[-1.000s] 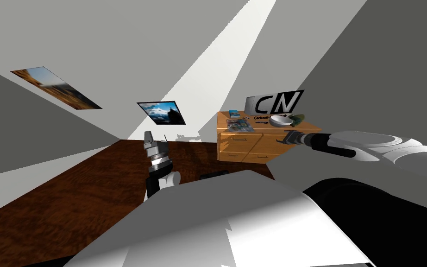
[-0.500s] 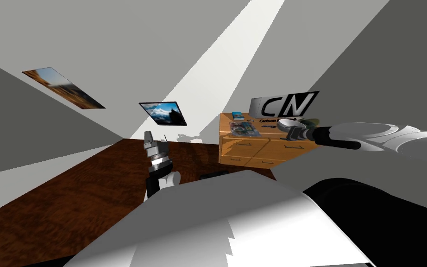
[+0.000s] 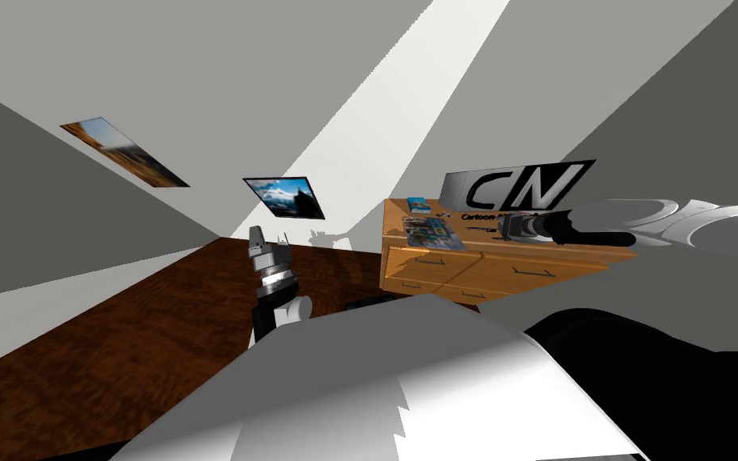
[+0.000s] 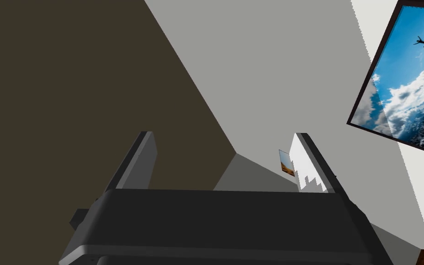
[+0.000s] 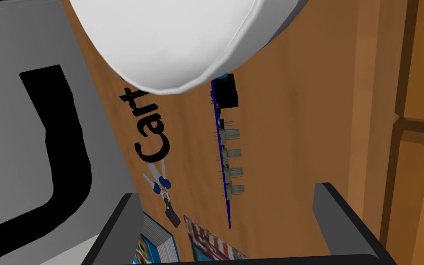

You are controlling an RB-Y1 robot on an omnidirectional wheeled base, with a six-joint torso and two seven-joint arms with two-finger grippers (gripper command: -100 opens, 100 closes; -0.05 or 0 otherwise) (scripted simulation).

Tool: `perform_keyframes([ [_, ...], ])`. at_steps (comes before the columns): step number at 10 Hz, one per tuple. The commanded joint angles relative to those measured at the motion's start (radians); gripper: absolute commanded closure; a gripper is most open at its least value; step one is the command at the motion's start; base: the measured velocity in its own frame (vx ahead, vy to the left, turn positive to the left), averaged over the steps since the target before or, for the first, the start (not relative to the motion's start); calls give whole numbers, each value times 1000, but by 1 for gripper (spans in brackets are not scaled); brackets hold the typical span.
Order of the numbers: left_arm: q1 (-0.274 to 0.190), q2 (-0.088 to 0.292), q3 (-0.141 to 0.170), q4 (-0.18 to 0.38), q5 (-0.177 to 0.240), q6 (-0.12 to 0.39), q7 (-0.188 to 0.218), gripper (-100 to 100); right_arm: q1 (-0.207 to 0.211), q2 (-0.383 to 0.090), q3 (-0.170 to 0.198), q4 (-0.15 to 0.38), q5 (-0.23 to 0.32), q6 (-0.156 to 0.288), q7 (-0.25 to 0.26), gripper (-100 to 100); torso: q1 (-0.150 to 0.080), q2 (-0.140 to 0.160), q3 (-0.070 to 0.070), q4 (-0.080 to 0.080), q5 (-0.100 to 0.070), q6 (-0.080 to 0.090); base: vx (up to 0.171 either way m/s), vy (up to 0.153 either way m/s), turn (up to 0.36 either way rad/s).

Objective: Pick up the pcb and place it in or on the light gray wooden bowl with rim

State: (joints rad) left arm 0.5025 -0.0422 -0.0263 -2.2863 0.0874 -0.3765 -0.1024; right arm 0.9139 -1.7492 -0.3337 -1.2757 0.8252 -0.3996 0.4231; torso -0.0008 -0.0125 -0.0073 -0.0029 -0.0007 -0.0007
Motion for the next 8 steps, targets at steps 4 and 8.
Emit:
perform_keyframes([
  [4, 0, 0, 0, 0, 0, 0, 0, 0, 24, -8, 7, 4, 19, -18, 12, -100, 0, 10, 6, 2, 0, 1, 56, -26, 14],
  [8, 0, 0, 0, 0, 0, 0, 0, 0, 26, 34, 32, -9, 25, 10, 28, -100, -2, 9, 5, 2, -1, 1, 36, -25, 74],
])
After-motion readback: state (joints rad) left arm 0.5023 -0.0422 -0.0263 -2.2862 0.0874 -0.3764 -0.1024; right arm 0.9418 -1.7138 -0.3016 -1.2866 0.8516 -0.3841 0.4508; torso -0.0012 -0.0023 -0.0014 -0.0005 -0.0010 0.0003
